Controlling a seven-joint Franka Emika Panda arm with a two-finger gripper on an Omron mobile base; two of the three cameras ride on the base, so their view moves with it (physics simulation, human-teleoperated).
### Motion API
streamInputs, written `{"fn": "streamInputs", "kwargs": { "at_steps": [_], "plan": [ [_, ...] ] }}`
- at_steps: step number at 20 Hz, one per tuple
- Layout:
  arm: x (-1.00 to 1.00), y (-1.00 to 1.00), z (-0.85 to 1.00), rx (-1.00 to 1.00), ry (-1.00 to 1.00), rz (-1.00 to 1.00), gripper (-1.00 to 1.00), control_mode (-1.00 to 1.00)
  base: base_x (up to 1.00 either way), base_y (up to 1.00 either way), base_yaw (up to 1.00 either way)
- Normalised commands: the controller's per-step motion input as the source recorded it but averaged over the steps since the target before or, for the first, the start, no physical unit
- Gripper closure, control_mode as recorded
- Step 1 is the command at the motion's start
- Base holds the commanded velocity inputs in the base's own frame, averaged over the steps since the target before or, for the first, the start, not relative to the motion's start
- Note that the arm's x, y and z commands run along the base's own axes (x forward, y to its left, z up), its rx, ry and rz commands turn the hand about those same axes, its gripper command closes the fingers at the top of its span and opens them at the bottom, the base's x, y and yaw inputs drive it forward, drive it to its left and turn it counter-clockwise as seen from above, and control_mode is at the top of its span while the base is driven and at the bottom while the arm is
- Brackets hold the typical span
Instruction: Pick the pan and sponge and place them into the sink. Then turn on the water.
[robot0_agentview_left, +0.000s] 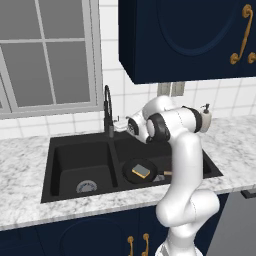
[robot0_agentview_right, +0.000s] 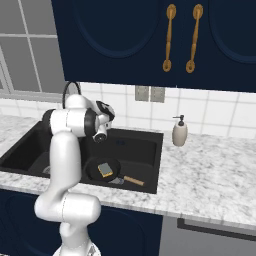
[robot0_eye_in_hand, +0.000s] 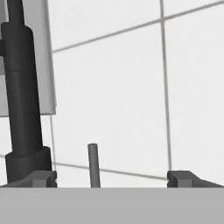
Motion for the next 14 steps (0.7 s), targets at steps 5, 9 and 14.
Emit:
{"fn": "streamInputs", "kwargs": {
  "at_steps": [5, 9, 14],
  "plan": [
    [0.22, 0.04, -0.04, 0.0, 0.0, 0.0, -1.0, -1.0, 0.0, 0.0, 0.0],
    [0.32, 0.0, -0.08, 0.0, 0.0, 0.0, -1.0, -1.0, 0.0, 0.0, 0.0],
    [0.32, 0.0, -0.06, 0.0, 0.0, 0.0, -1.0, -1.0, 0.0, 0.0, 0.0]
  ]
}}
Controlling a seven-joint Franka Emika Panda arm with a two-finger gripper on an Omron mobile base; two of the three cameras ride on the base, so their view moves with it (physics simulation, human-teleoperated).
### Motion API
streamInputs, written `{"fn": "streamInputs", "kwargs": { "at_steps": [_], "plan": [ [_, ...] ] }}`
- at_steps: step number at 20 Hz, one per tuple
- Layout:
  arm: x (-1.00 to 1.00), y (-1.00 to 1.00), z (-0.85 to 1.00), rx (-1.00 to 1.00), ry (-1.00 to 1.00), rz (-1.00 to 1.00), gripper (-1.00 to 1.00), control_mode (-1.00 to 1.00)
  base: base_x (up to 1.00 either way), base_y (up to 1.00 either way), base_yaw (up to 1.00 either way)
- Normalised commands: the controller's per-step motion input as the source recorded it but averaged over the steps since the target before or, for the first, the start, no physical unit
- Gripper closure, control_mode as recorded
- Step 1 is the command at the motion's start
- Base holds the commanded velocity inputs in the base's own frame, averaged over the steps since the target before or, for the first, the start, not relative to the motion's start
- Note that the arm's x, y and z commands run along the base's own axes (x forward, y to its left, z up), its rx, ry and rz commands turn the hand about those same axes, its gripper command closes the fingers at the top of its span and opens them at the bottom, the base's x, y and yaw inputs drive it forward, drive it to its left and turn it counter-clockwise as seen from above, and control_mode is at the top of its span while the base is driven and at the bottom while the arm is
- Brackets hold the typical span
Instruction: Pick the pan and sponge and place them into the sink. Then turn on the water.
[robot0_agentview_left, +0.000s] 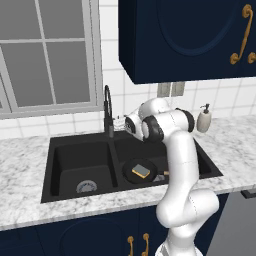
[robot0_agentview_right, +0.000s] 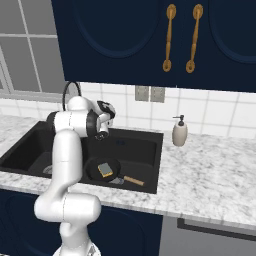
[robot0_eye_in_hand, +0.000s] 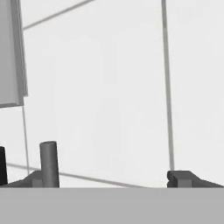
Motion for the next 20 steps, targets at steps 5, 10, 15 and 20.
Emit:
{"fn": "streamInputs", "kwargs": {
  "at_steps": [5, 10, 15, 20],
  "plan": [
    [0.26, 0.0, -0.1, 0.0, 0.01, 0.0, -1.0, -1.0, 0.0, 0.0, 0.0],
    [0.12, -0.02, -0.06, 0.0, 0.02, 0.0, -1.0, -1.0, 0.0, 0.0, 0.0],
    [0.0, -0.22, 0.0, 0.02, 0.0, 0.0, -1.0, -1.0, 0.0, 0.0, 0.0],
    [0.0, -0.27, 0.0, 0.03, 0.0, 0.0, -1.0, -1.0, 0.0, 0.0, 0.0]
  ]
}}
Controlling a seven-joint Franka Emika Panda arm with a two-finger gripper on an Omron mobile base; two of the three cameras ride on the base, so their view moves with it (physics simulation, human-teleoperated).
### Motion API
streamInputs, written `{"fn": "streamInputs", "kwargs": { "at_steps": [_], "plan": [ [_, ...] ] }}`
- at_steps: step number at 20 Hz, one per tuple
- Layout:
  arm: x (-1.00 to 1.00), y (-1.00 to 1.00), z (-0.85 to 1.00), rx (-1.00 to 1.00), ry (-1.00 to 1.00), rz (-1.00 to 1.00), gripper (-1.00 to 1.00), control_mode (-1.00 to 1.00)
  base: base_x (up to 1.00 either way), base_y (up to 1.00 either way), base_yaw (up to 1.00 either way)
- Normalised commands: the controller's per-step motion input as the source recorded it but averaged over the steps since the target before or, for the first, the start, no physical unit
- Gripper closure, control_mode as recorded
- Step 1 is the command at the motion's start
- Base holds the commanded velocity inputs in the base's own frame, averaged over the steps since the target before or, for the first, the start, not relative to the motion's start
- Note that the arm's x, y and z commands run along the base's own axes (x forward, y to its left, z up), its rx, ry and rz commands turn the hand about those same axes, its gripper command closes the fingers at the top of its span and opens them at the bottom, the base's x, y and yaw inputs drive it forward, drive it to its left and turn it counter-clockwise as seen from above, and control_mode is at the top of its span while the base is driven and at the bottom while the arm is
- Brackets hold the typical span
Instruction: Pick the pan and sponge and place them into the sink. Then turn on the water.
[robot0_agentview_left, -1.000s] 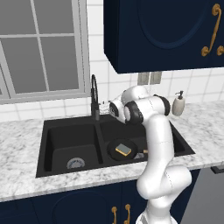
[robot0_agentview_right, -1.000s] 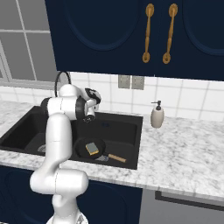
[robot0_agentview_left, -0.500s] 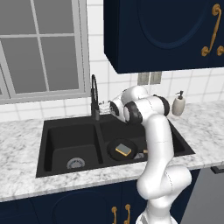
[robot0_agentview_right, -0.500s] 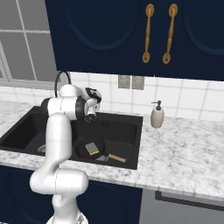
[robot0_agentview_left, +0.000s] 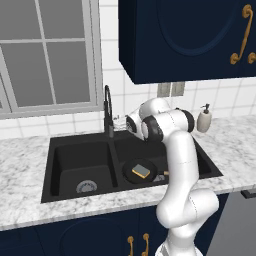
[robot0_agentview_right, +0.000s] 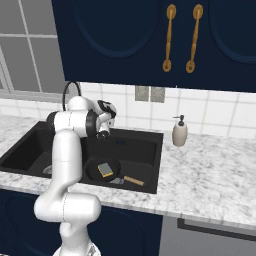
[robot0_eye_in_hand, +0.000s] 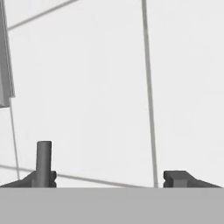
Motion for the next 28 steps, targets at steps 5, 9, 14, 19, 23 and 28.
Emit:
{"fn": "streamInputs", "kwargs": {
  "at_steps": [5, 9, 14, 19, 23, 28],
  "plan": [
    [0.0, -0.45, 0.0, 0.07, 0.0, 0.0, -1.0, -1.0, 0.0, 0.0, 0.0],
    [0.0, -0.52, 0.08, 0.09, 0.01, 0.0, -1.0, -1.0, 0.0, 0.0, 0.0],
    [0.06, -0.45, 0.28, 0.05, 0.1, -0.04, -1.0, -1.0, 0.0, 0.0, 0.0],
    [0.22, -0.27, 0.34, 0.0, 0.25, -0.12, -1.0, -1.0, 0.0, 0.0, 0.0],
    [0.09, -0.47, 0.11, 0.0, 0.18, -0.11, -1.0, -1.0, 0.0, 0.0, 0.0],
    [0.03, -0.56, 0.0, 0.01, 0.1, -0.09, -1.0, -1.0, 0.0, 0.0, 0.0]
  ]
}}
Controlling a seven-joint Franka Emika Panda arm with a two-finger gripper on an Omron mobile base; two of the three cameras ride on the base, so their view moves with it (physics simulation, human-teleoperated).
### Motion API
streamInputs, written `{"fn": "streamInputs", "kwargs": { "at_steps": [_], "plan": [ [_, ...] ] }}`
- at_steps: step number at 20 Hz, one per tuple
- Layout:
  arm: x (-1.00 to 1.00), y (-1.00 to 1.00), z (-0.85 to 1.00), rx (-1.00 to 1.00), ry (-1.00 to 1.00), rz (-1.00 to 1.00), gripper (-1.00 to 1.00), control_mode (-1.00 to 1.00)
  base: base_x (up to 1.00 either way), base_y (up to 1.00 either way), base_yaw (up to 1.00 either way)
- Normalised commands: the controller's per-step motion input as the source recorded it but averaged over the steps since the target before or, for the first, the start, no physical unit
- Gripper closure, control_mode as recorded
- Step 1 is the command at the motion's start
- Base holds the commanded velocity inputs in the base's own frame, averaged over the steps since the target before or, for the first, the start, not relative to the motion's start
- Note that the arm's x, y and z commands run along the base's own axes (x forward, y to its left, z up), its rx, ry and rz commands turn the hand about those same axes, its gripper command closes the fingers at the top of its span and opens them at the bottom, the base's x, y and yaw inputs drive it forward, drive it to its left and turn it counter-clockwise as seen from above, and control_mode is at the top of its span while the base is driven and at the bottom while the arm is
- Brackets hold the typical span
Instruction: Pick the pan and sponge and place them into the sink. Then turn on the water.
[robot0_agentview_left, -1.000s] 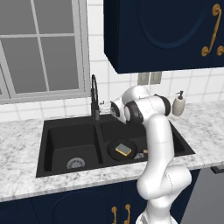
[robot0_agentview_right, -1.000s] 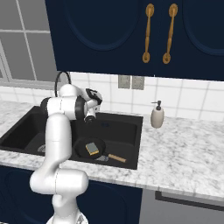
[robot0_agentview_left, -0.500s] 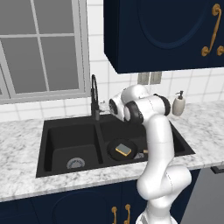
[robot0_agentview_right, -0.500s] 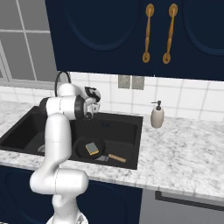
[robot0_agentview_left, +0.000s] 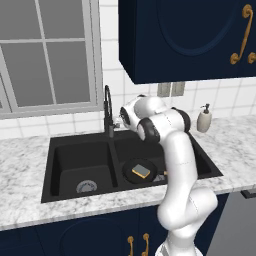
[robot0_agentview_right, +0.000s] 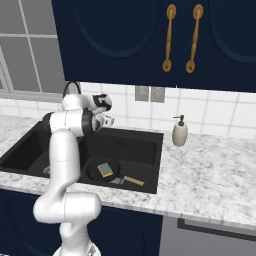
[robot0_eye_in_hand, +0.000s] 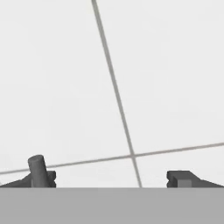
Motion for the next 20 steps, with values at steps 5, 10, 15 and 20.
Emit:
{"fn": "streamInputs", "kwargs": {
  "at_steps": [5, 10, 15, 20],
  "plan": [
    [0.0, -0.61, 0.0, 0.02, 0.02, -0.08, -1.0, -1.0, 0.0, 0.0, 0.0],
    [0.01, -0.74, 0.0, 0.03, 0.01, -0.06, -1.0, -1.0, 0.0, 0.0, 0.0],
    [0.03, -0.73, 0.0, 0.02, 0.06, -0.05, -1.0, -1.0, 0.0, 0.0, 0.0],
    [0.02, -0.73, 0.0, 0.03, 0.08, -0.05, -1.0, -1.0, 0.0, 0.0, 0.0]
  ]
}}
